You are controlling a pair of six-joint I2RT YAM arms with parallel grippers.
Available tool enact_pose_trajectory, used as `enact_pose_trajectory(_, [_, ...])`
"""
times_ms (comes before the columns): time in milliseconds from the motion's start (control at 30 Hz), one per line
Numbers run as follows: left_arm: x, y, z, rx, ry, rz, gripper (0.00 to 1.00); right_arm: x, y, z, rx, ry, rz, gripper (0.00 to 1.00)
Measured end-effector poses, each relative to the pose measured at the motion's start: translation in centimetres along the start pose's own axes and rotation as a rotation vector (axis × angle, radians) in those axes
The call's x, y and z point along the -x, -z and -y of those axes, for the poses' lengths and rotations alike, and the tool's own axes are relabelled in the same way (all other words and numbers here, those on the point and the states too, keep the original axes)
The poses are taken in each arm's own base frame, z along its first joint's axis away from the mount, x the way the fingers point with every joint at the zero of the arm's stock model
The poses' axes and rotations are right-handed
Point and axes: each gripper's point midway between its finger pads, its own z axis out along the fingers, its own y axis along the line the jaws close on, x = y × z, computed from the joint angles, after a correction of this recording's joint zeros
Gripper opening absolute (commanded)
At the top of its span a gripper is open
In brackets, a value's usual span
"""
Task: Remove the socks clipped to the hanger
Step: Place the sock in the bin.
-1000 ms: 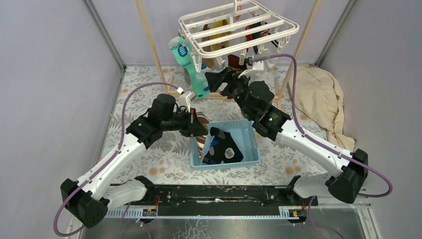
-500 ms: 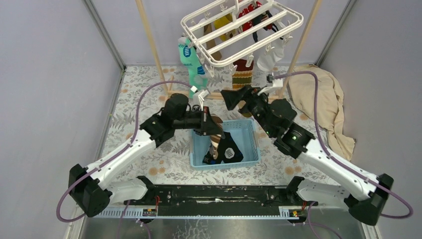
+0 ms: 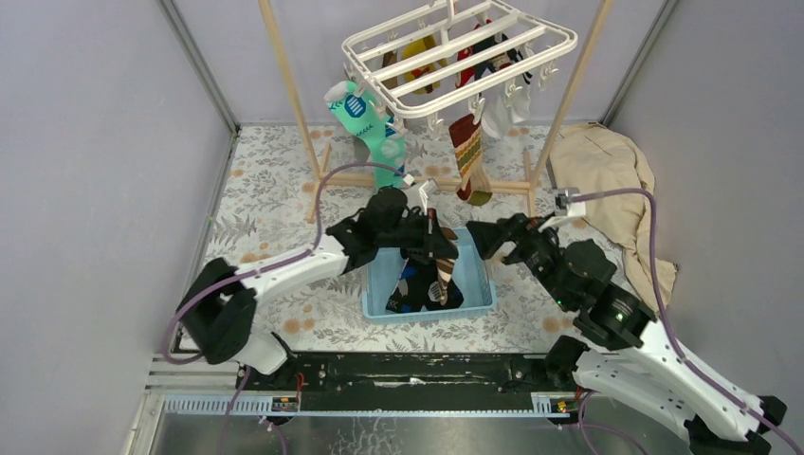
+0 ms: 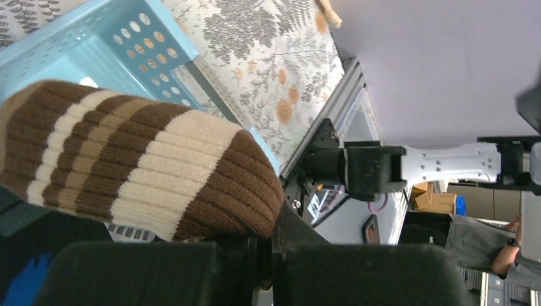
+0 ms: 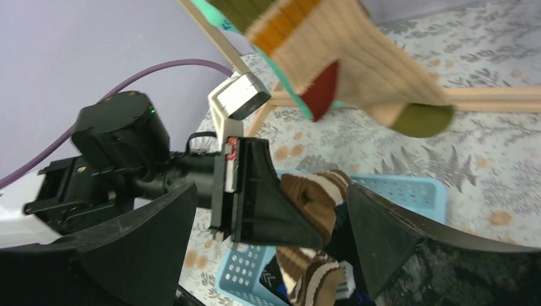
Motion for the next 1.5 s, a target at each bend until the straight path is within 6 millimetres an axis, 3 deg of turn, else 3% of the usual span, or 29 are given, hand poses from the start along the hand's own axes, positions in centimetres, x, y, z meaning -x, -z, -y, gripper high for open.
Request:
enact_pose_trajectory(200, [-1.6,-4.5,-4.1,0.068,0.088,-0.048,0.11,-1.4,2.3,2.3,-0.035,0.0,-0.019,0.94])
enact_pose_trajectory(367, [-2.9,-7.4,-6.8,0.124,0.129,-0.08,0.19,-3.1,3.0,3.7,-0.062,0.013,-0.056,0.95])
enact_pose_trajectory(500, [-3.5,-8.4,-8.8,0.177,0.152,-0.09,0.29,-4.0,3.5,4.5,-0.082,0.023,-0.087,0.95])
enact_pose_trajectory(700, [-2.9,-8.6,-9.0,0.216,0.127,-0.078,0.51,-4.6,4.4,5.2,-0.085,0.007,-0.086,0.95])
enact_pose_trajectory(833, [-2.8,-8.1,-8.7,0.24,0.088,-0.079,0.62,-5.1,4.8,5.7,-0.095,0.002,-0.096,0.95])
enact_pose_trajectory(1000, [-2.6,-6.6,-7.9,0.267,0.036,-0.08,0.98,-5.8,4.9,6.3,-0.114,0.007,-0.118,0.95])
enact_pose_trajectory(1200, [-1.3,-4.2,-5.9,0.268,-0.013,-0.046,0.99,-6.3,5.0,7.1,-0.145,0.018,-0.128,0.95])
enact_pose_trajectory(1500, [0.8,1.4,-1.4,0.231,-0.094,0.063,0.99,-7.2,5.9,8.6,-0.191,0.017,-0.144,1.0])
